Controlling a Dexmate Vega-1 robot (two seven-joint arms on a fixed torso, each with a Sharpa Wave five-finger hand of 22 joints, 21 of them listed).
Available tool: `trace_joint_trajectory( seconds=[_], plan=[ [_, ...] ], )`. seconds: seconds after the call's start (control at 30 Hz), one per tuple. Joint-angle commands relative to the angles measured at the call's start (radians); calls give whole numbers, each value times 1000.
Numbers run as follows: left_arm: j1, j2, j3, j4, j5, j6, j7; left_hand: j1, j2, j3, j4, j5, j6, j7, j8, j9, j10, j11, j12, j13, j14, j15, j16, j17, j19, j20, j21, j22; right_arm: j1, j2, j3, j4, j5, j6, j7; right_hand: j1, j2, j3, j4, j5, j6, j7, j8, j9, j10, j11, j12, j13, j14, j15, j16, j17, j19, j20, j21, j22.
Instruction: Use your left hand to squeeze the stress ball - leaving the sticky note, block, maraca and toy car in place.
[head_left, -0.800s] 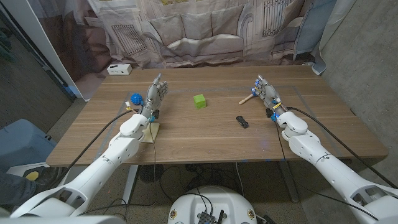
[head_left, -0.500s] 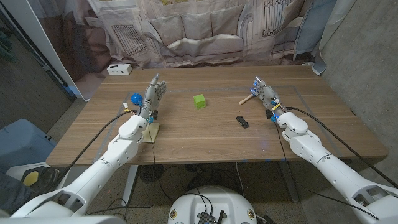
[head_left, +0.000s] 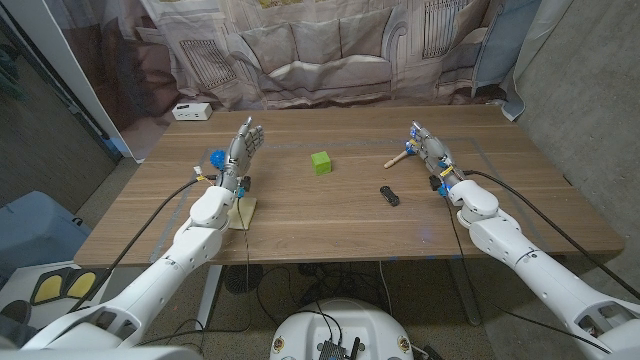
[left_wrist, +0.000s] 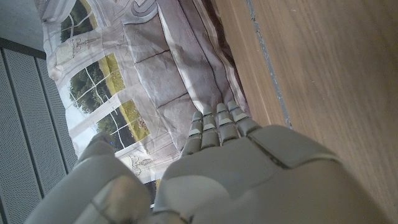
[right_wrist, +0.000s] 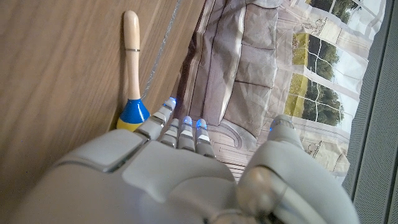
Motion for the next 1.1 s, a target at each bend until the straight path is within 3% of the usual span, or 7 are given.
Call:
trace_joint_trajectory(
  seconds=[0.03,0.27,0.43,0.6,0.73,1.1],
  plan=[
    [-36,-33,7,56,35,-88,3,27,4,4,-19,-10,70,1,11,4,68,-16,16,3,75,-16,15,4,91,-11,19,2,3,-49,16,3,32,-31,65,2,7,5,2,1,-5,6,-1,1,-8,3,-4,2,-10,2,-5,4,-15,-3,-5,5],
    [-69,-55,19,126,65,-138,1,34,3,3,-27,-13,100,4,13,5,103,-17,23,3,110,-19,18,4,119,-12,20,2,1,-29,34,67,51,55,108,-1,9,3,3,1,-14,-1,-4,1,-19,-2,-7,2,-25,-2,-10,4,-31,-6,-8,6],
    [-64,-68,17,142,58,-170,-2,48,5,6,-39,-14,128,15,12,5,125,-4,23,4,145,-14,18,4,160,3,25,1,-1,-24,39,78,58,78,120,-2,8,3,3,1,-10,-3,-2,1,-16,-3,-6,2,-20,-5,-8,4,-29,-8,-7,6],
    [-21,-24,5,51,135,-153,85,55,8,8,-43,-15,140,19,13,5,138,-2,24,4,156,-10,17,4,172,11,25,1,-3,-5,38,82,48,120,115,-1,7,1,1,1,-2,-5,1,1,-4,-6,-1,2,-6,-7,-3,2,-14,-8,0,6],
    [-4,15,-8,-2,146,-135,87,59,9,9,-45,-15,144,17,12,5,139,-4,23,4,161,-13,17,4,177,12,24,1,-13,4,39,51,35,121,75,-3,7,0,1,1,15,-2,7,1,13,-3,5,2,11,-4,3,2,-9,-4,2,5],
    [-26,42,-30,44,211,-156,137,68,17,15,-50,-15,151,15,9,6,146,-4,22,4,169,-12,14,4,183,17,21,2,-8,28,25,29,-10,123,7,-6,8,-2,2,1,30,3,11,1,24,4,8,2,19,-2,6,2,1,-1,5,5]
  ],
)
